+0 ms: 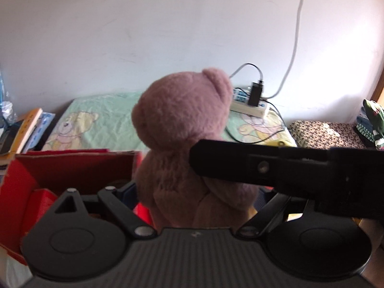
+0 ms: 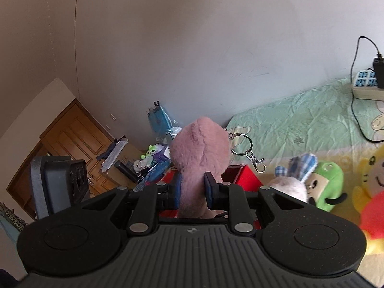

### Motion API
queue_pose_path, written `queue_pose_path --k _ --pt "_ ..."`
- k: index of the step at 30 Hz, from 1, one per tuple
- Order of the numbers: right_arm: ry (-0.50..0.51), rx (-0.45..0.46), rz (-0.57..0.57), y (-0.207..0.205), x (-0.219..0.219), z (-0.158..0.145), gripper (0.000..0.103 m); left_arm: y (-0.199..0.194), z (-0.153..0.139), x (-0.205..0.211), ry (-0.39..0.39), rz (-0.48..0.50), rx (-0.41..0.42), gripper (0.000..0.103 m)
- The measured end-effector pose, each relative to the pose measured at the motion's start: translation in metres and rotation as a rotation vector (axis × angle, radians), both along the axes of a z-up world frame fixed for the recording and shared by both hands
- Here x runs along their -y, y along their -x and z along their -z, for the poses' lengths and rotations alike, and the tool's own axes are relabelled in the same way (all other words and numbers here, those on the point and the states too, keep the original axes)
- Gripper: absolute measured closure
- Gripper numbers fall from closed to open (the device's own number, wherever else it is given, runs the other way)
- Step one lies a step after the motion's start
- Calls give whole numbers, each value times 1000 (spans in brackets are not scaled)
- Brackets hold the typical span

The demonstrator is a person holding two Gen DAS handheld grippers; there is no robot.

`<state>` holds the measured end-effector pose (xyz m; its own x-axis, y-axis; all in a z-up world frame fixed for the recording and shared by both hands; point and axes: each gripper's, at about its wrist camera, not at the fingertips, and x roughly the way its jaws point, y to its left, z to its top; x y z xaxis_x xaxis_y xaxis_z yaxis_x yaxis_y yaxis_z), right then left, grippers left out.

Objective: Organize objects
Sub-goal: 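Carry the teddy bear over the red box and lower it inside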

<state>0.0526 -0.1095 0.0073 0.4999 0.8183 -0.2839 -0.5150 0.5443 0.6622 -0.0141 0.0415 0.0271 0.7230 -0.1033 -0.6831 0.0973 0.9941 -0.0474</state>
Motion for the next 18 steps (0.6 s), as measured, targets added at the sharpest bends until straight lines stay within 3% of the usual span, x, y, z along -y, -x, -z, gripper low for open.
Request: queue_pose_path --k 10,18 --pt "-48 -44 -89 -19 -129 11 81 5 2 -141 -34 -113 -26 16" --pt "-64 -167 -95 -28 -203 47 80 -3 28 -222 -117 -145 -89 16"
